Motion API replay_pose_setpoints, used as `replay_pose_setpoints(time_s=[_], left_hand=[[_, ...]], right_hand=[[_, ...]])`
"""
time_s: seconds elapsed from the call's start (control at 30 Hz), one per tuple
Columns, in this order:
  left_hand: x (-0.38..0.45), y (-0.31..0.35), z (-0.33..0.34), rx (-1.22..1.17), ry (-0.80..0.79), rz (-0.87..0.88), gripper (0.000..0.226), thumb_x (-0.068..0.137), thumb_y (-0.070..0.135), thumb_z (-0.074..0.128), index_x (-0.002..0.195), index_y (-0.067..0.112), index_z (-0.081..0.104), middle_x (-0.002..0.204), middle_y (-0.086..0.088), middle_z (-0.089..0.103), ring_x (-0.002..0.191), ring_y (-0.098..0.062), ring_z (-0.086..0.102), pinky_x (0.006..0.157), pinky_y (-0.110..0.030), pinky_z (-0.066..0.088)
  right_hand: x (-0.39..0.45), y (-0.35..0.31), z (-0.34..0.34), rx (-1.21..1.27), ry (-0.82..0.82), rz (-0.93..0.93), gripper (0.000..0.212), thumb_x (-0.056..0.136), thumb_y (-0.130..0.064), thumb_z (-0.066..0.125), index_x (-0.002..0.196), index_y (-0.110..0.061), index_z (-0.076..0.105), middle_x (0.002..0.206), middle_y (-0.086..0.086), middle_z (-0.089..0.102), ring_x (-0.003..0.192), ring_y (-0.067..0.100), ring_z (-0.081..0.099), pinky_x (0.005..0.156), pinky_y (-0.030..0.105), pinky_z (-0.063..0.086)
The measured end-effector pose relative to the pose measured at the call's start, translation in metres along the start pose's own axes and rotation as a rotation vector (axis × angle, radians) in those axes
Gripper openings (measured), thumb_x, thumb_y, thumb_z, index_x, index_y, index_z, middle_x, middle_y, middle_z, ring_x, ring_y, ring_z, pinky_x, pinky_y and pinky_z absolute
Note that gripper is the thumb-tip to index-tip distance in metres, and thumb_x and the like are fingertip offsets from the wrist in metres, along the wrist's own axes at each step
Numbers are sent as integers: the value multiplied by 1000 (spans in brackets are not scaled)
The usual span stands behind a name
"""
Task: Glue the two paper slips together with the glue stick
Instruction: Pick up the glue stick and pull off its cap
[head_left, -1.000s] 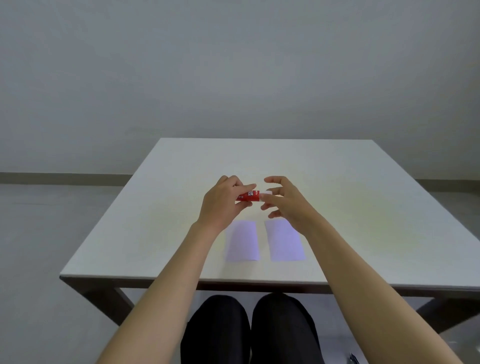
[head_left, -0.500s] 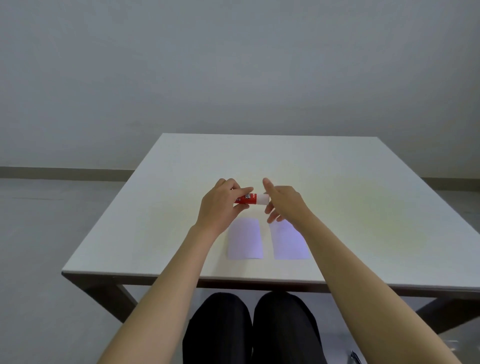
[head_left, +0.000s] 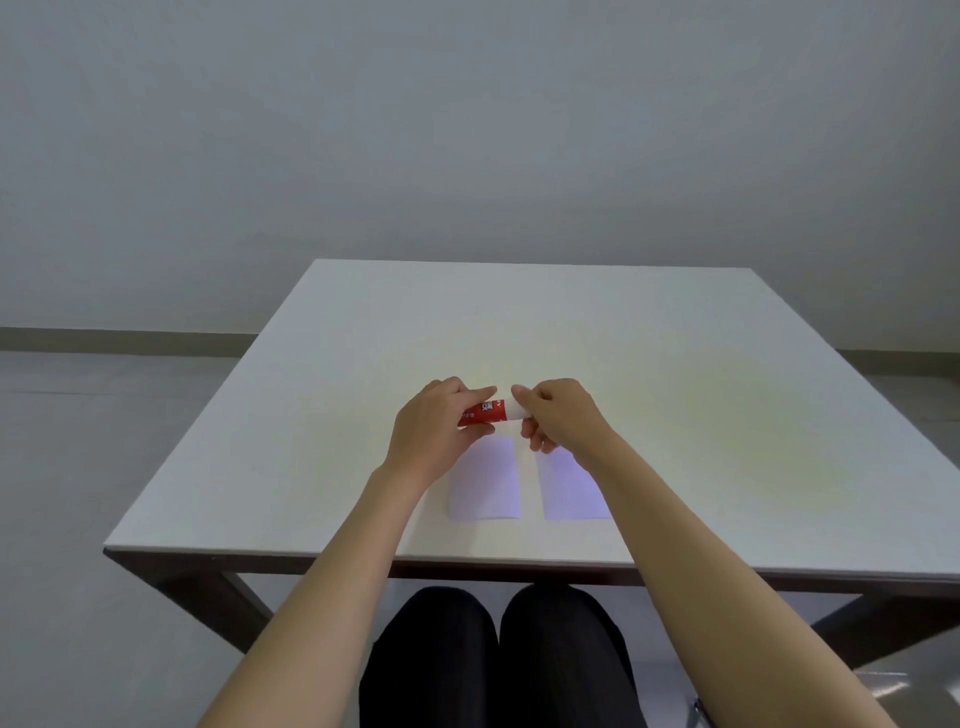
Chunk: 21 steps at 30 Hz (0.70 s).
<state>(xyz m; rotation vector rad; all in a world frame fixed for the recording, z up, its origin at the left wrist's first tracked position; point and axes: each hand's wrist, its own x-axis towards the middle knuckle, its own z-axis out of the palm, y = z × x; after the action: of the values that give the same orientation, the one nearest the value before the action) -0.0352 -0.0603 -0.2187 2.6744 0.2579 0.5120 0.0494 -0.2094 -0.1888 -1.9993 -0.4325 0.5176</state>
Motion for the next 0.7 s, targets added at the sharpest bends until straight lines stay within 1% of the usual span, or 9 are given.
replay_pose_setpoints(time_s=[0.1,0.2,0.27,0.33,0.4,0.47,0.53,0.6,0.7], left_hand=[[0,-1,-2,-195,-47,-127,57,78,44,71,132,36,53,90,10,68,80,-11,59,73,-26,46],[0,-2,-3,-304,-66,-160,37,79,44,69,115,32,67,81,11,72,74,-10,67,73,-27,50],[0,-1,-4,-363,-82,-175,23,81,42,67,100,31,71,76,11,73,66,-4,70,73,-28,53],[-1,-2,-5,-447,-91,-204,15,83,39,66,93,29,70,75,11,74,60,-3,71,73,-28,53],[-4,-5,-8,-549,-76,-246,11,85,34,66,90,25,68,78,7,74,64,-10,73,73,-30,55],[-7,-7,-12,-702,-31,-293,8,87,26,65,90,19,66,84,1,73,69,-20,74,69,-28,57],[-8,-8,-15,-831,14,-328,5,89,17,64,91,14,61,91,-4,67,72,-26,75,67,-30,60],[-8,-7,-16,-890,28,-349,8,89,13,63,90,11,56,92,-4,62,75,-25,75,72,-36,60],[-6,-4,-18,-914,48,-355,10,87,12,64,89,12,54,90,-3,64,83,-27,74,80,-43,59]], right_hand=[[2,0,-8,162,-23,-83,11,91,-15,58,92,-5,63,73,12,63,59,22,61,58,29,55],[3,0,-10,157,17,-158,12,91,-10,58,101,-6,64,80,12,64,67,25,65,68,33,58],[4,0,-10,198,47,-173,14,90,-6,58,104,-6,61,81,10,63,71,26,66,73,36,58],[9,3,-15,284,130,-168,15,90,-1,56,104,-5,59,80,5,59,70,28,66,74,36,57],[18,8,-25,323,283,-146,17,88,2,56,105,-2,59,81,3,57,68,27,65,74,36,56],[26,18,-36,195,435,-128,23,86,-1,60,108,-2,59,82,7,60,67,24,63,70,33,53],[31,32,-48,-17,530,-102,30,84,-7,63,113,-6,56,82,9,64,77,26,61,68,30,47],[35,49,-58,-195,568,-84,25,84,-9,62,108,-5,58,90,13,68,90,31,62,75,32,45],[36,67,-67,-384,562,-66,19,88,-6,52,106,-4,59,105,18,67,98,37,59,78,38,45]])
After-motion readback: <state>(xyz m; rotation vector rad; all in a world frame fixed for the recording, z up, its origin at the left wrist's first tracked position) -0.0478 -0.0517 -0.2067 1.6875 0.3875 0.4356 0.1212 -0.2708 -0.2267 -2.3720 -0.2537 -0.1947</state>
